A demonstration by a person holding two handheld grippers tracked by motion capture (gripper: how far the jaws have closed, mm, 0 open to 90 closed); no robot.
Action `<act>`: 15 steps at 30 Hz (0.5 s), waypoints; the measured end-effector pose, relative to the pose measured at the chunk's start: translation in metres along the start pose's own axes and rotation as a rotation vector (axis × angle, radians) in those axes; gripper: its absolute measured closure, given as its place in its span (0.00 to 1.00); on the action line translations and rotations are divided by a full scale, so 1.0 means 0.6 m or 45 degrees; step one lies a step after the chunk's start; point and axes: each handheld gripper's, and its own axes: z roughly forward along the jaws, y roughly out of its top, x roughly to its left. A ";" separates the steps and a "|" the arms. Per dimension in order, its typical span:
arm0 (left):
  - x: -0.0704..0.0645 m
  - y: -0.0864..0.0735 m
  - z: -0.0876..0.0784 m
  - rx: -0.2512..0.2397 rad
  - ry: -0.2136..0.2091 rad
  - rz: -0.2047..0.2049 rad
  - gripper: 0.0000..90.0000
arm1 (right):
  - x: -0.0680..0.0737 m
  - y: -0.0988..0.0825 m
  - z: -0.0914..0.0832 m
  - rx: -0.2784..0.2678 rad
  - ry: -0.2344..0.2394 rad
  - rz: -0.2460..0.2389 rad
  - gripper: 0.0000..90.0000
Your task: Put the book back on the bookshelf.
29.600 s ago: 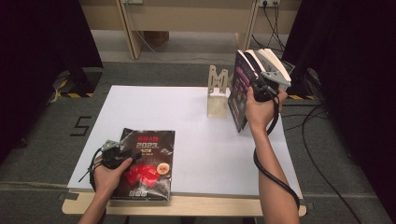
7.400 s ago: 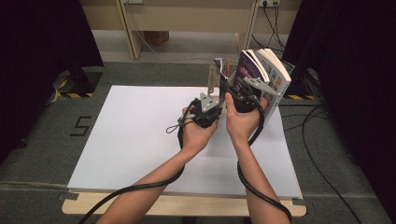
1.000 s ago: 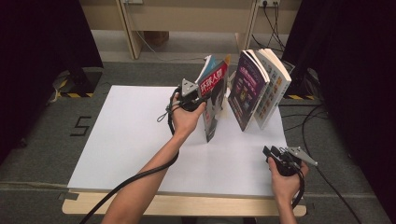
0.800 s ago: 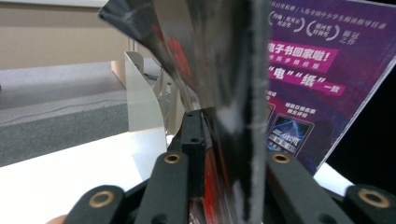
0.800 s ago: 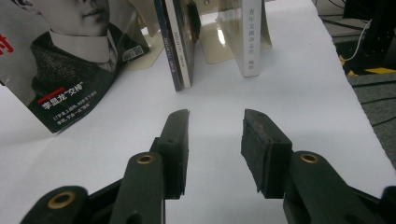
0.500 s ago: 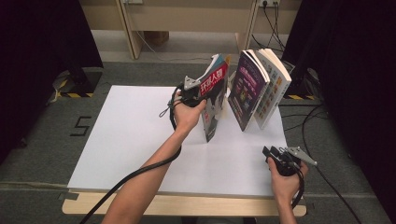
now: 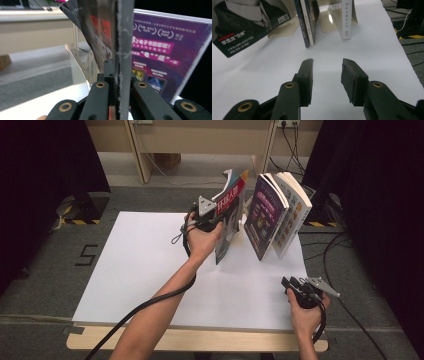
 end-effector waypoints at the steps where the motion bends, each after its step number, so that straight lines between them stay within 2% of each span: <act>1: 0.000 0.002 0.001 -0.009 0.009 0.012 0.96 | 0.000 0.000 0.000 0.001 0.000 0.001 0.69; 3: 0.001 0.003 0.003 -0.035 0.018 0.031 0.96 | -0.001 0.000 -0.001 0.001 -0.001 -0.001 0.69; 6: 0.003 0.002 0.007 -0.068 0.023 0.030 0.96 | -0.001 0.000 0.000 0.001 -0.001 0.000 0.69; 15: 0.005 -0.014 0.032 -0.066 0.042 0.034 0.96 | -0.002 0.000 0.000 0.002 -0.003 -0.007 0.69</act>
